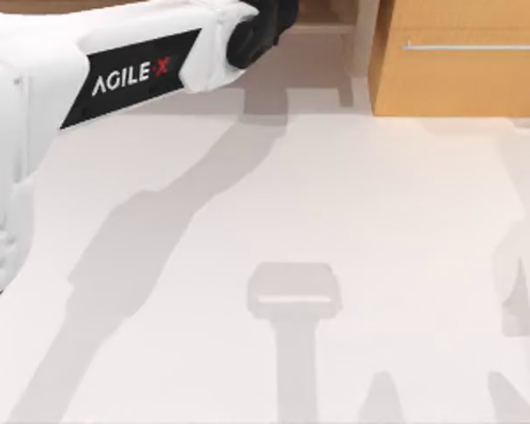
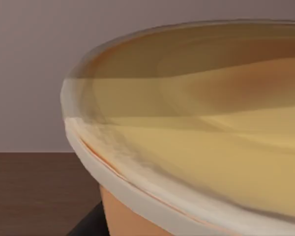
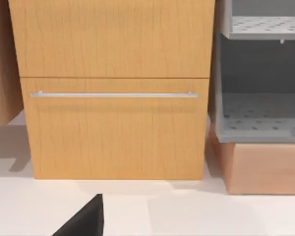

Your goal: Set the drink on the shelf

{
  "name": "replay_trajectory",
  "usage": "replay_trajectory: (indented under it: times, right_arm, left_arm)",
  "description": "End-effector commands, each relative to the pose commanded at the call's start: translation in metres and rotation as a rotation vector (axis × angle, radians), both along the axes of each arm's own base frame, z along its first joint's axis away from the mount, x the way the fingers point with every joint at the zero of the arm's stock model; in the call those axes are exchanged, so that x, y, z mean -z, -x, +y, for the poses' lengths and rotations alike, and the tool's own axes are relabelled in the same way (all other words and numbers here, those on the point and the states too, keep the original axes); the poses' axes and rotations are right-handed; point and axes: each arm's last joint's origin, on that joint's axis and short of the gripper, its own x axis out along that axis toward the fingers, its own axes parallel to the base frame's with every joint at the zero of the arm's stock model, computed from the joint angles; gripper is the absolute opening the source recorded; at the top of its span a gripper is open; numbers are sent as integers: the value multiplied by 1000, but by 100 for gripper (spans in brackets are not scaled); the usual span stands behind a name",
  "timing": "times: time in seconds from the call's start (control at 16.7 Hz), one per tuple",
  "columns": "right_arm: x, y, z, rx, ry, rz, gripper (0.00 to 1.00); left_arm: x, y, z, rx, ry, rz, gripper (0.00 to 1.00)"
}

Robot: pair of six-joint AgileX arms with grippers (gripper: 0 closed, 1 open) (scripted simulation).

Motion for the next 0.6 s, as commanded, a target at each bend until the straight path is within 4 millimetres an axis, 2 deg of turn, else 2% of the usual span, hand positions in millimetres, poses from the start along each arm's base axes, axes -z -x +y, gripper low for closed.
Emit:
replay_trajectory:
  times: [0.24, 0.6]
  right_arm:
    - [0, 0, 0, 0, 0, 0, 100]
    - [0, 0, 0, 0, 0, 0, 100]
  left_arm:
    - [0, 0, 0, 0, 0, 0, 98]
    - [0, 0, 0, 0, 0, 0, 100]
